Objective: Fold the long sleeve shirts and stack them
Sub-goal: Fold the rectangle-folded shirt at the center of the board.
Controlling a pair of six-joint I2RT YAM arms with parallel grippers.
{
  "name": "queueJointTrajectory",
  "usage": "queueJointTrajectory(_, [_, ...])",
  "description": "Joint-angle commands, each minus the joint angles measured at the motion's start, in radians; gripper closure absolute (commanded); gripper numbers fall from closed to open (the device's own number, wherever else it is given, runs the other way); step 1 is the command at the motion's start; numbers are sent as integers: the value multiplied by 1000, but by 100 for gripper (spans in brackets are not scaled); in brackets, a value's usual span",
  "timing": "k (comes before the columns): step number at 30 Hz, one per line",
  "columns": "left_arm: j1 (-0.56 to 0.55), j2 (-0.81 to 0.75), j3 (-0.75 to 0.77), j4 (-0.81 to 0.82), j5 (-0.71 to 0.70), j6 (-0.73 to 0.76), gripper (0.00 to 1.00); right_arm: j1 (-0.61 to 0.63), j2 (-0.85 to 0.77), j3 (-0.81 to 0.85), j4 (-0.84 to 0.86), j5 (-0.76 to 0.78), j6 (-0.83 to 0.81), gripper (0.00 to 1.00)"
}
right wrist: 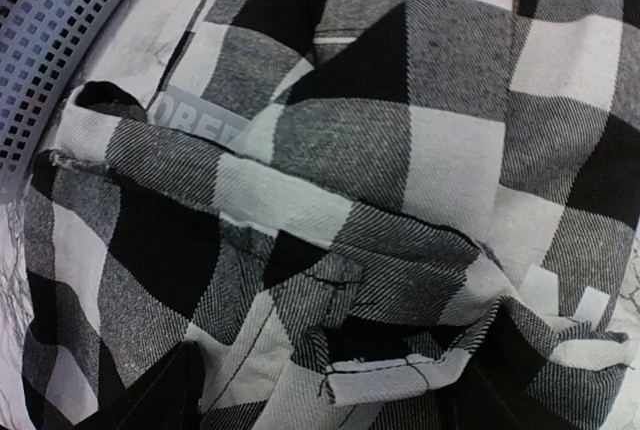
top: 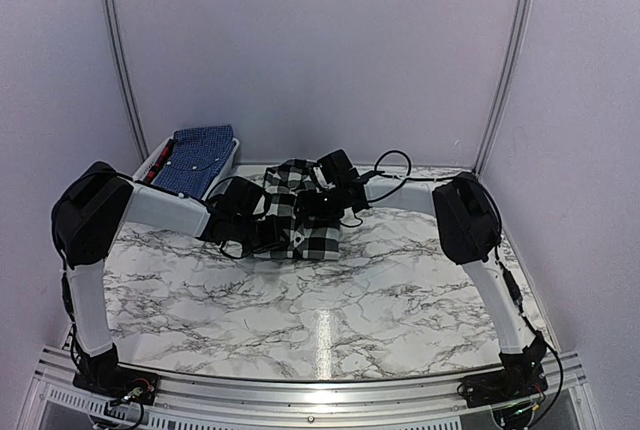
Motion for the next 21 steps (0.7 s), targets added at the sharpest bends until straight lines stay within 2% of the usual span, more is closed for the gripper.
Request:
queueJointTrajectory(1, [3, -54, -3, 7, -7, 9, 79, 4, -40, 54, -20, -43, -13, 19])
queueJointTrajectory(4, [12, -69, 38, -23, -29, 19, 78, 4, -104, 55, -45, -36, -30, 14])
queueJointTrajectory(9, [57, -55, 119, -32, -44, 20, 78, 4, -229, -24, -73, -8, -23, 13])
queueJointTrajectory(17, [111, 86, 249, -65, -53, 39, 80, 9, -372, -340, 97, -100, 58, 30])
queueJointTrajectory(21, [145, 158, 293, -77, -55, 52, 81, 32, -367, -406, 125, -113, 57, 35])
